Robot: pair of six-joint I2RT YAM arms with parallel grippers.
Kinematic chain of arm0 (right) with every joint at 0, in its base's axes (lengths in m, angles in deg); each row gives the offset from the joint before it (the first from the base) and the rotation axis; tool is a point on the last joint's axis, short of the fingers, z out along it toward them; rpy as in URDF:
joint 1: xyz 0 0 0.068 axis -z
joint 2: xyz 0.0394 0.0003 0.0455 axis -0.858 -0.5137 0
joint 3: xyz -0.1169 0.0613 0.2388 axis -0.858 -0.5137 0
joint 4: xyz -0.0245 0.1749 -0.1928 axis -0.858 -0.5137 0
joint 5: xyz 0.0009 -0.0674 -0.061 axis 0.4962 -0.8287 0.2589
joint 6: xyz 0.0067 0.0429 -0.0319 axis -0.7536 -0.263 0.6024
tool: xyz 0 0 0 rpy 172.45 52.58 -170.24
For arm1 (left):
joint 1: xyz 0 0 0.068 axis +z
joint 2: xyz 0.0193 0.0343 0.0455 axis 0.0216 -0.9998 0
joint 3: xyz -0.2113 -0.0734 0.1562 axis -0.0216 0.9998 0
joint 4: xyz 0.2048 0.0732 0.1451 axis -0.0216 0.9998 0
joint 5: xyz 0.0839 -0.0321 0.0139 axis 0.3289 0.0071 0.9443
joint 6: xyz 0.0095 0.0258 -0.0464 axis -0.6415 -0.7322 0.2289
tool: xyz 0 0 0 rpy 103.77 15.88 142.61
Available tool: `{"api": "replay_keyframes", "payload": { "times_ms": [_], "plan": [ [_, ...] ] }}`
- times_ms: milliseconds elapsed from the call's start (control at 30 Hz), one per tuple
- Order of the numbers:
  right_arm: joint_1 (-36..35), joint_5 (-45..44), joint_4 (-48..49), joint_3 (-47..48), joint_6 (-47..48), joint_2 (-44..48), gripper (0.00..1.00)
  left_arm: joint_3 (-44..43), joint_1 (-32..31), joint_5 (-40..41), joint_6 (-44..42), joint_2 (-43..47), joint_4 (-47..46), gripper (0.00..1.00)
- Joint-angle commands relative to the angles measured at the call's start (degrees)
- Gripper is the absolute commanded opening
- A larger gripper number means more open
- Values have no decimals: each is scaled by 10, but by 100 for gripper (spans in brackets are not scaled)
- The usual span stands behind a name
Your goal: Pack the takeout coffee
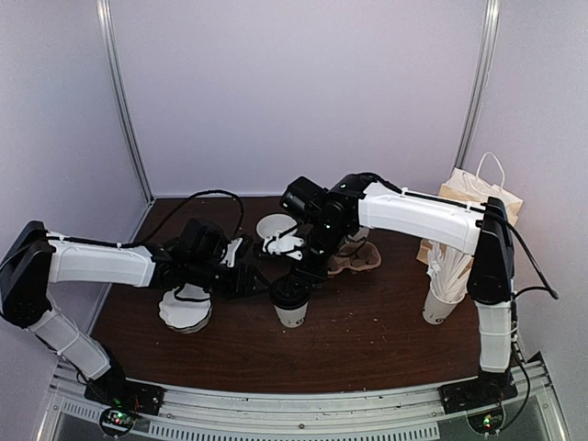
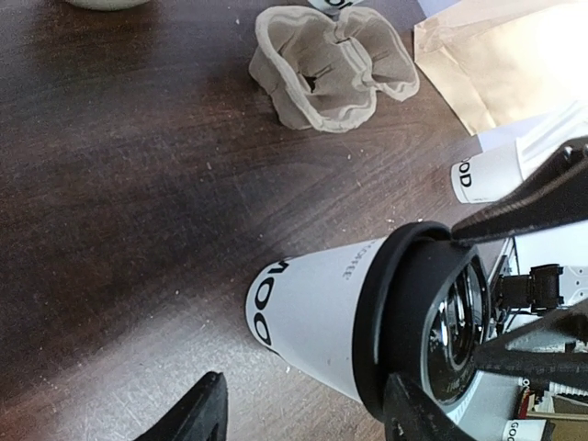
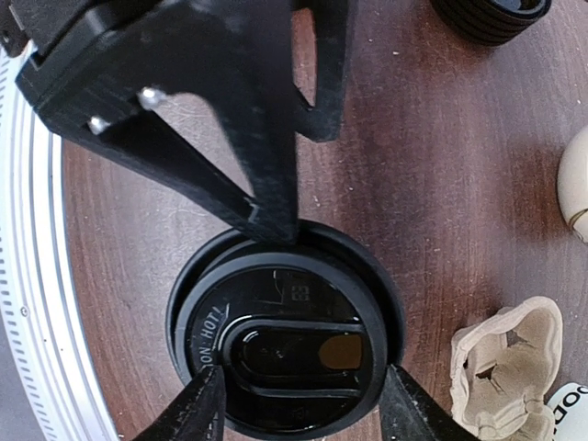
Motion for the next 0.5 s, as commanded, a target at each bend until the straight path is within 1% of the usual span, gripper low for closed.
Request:
{"api": "replay_keyframes", "payload": {
  "times_ms": [0, 167, 267, 467],
  "plan": [
    [-7, -3, -9, -50, 3, -16, 56, 74, 1, 53, -30, -32, 22, 59],
    [-7, -7, 0, -74, 2, -15, 55, 75, 0, 51, -31, -63, 5, 57],
    [-7, -10, -5, -72, 0, -18, 54, 51, 0, 59, -43, -64, 34, 57],
    [-7, -8, -18, -42, -1, 10, 57, 6, 0, 60, -78, 4, 77, 58]
  ]
}}
